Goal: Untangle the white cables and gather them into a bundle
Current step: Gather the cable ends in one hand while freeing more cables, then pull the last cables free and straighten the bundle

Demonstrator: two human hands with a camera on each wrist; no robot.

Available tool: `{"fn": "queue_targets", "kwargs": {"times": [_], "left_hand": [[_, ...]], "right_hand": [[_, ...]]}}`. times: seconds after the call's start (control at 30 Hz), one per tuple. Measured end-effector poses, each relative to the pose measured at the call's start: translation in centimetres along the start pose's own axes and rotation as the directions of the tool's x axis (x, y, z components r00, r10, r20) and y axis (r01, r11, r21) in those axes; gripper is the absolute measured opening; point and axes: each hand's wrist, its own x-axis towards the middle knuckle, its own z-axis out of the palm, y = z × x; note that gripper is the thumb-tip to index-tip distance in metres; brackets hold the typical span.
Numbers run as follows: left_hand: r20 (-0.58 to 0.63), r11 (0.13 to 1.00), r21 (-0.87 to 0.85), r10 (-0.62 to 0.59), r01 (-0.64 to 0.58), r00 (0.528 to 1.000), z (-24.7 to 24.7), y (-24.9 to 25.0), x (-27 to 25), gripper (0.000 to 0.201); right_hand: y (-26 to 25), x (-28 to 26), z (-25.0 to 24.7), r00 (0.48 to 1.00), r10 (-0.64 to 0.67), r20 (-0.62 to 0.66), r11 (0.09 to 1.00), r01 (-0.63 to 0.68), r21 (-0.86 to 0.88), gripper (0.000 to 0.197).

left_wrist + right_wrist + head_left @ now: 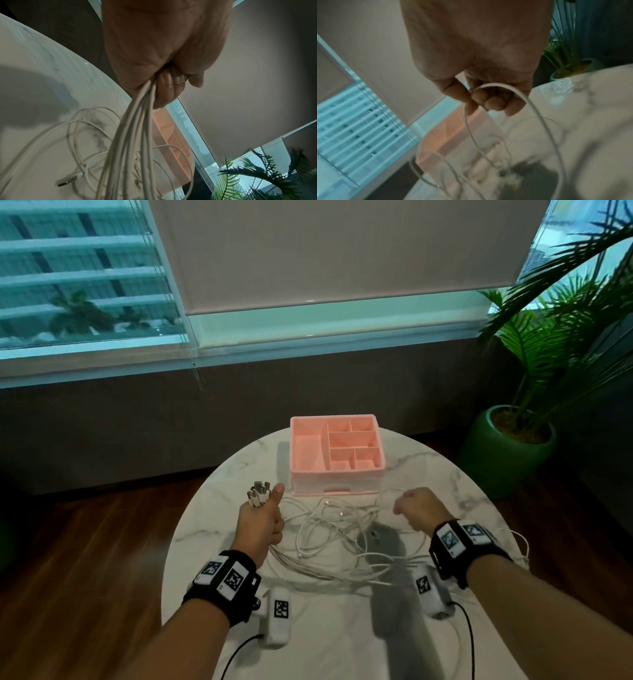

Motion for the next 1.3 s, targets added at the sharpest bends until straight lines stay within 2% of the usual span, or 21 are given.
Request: {"fn": "queue_targets", "kwargs": {"times": [0.1,0.17,0.23,0.3,0.4,0.53,0.63,0.77,0.83,0.9,0.97,1.13,1.23,1.3], "left_hand": [[0.024,0.999,-0.048,-0.011,0.012,1.000,0.8,0.3,-0.5,0.046],[0.032,0.995,-0.095,-0.028,0.031,0.999,1.1,0.6,-0.7,0.046],[0.043,0.990,-0.132,-0.043,0.048,0.998,1.4,0.9,-0.9,0.047],[0.054,0.985,-0.160,-0.052,0.060,0.997,1.6,1.3,-1.0,0.045],[0.089,0.961,-0.251,-0.095,0.115,0.991,1.8,1.9,-1.2,0.040],[0.077,0.931,-0.333,-0.134,0.152,0.988,1.5,1.5,-0.7,0.043],[0.089,0.891,-0.413,-0.165,0.187,0.982,0.7,0.6,-0.1,0.043],[0.171,0.785,-0.547,-0.232,0.289,0.957,-0.1,0.9,-0.5,0.031],[0.219,0.733,-0.599,-0.238,0.323,0.946,-0.4,1.5,-0.7,0.030],[0.258,0.715,-0.611,-0.226,0.340,0.939,-0.7,1.8,-0.8,0.034],[0.273,0.743,-0.579,-0.212,0.336,0.939,-0.7,1.9,-0.7,0.038],[0.232,0.855,-0.436,-0.193,0.279,0.953,0.2,2.2,-0.8,0.037],[0.207,0.911,-0.327,-0.190,0.251,0.960,0.4,1.9,-0.7,0.036],[0.217,0.923,-0.281,-0.205,0.262,0.954,0.6,1.5,-0.9,0.036]], "right_hand": [[-4.4,-1.1,-1.3,0.995,-0.102,0.019,0.973,0.096,0.210,0.018],[-7.3,-2.6,-1.7,0.979,-0.206,-0.001,0.918,0.194,0.345,0.025],[-9.8,-4.1,-1.5,0.943,-0.333,0.012,0.834,0.289,0.471,0.026],[-11.4,-5.4,-0.2,0.894,-0.447,0.024,0.772,0.373,0.514,0.022],[-11.6,-7.2,3.9,0.830,-0.548,0.105,0.767,0.449,0.459,0.015],[-9.4,-8.8,9.6,0.768,-0.596,0.234,0.780,0.485,0.396,0.010],[-8.5,-9.0,11.3,0.779,-0.593,0.202,0.773,0.482,0.411,0.009],[-8.2,-9.0,11.3,0.800,-0.576,0.171,0.772,0.462,0.436,0.012],[-7.5,-8.8,11.1,0.811,-0.567,0.144,0.790,0.485,0.374,0.013],[-6.4,-8.5,10.9,0.803,-0.562,0.200,0.821,0.510,0.257,0.013],[-5.7,-8.5,10.6,0.782,-0.562,0.271,0.827,0.527,0.194,0.011],[-5.3,-8.3,9.3,0.744,-0.612,0.269,0.780,0.624,0.050,0.010],[-4.8,-7.9,8.8,0.684,-0.637,0.356,0.699,0.707,-0.105,0.014],[-4.5,-7.7,8.4,0.665,-0.633,0.397,0.656,0.732,-0.181,0.015]]}}
